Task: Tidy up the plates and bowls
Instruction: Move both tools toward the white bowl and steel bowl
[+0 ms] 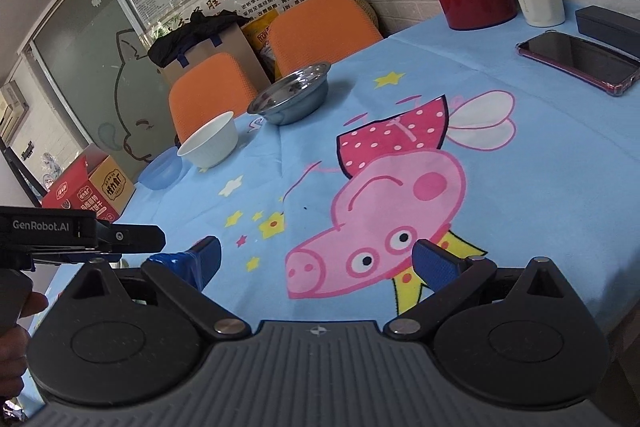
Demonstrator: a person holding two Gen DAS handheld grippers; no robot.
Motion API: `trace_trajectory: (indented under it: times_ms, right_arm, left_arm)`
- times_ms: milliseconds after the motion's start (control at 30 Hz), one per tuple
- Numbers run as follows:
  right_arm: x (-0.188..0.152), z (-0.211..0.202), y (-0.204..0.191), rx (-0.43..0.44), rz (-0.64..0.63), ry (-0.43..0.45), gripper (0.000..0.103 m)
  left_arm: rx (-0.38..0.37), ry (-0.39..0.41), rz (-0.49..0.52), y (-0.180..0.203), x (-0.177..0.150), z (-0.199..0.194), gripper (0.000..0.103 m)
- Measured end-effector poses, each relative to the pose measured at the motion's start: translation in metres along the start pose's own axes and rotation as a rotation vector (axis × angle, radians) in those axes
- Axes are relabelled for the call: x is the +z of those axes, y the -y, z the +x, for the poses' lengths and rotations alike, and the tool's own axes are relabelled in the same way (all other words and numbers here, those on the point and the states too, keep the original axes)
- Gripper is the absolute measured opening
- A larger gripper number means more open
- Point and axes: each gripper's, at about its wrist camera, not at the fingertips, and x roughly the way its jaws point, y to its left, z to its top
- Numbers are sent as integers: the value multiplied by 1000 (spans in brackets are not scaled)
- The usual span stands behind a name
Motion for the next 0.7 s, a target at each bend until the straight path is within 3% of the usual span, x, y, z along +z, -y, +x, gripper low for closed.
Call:
trace_trajectory:
  times_ms: [200,367,500,700]
  right_arm:
    - [2,2,7,2,-3,-8,90]
    - [21,11,-5,20,-107,-10,90]
    - [51,22,-15,35,-207,5,90]
    - [107,62,-32,35,-346,-14,90]
  left_arm:
    - [7,-9,20,5,1,4,82]
    - [18,-9,38,-5,16,7,82]
    - [10,11,43,-20,51,13,82]
    - [-2,80,86,-33,133,44,82]
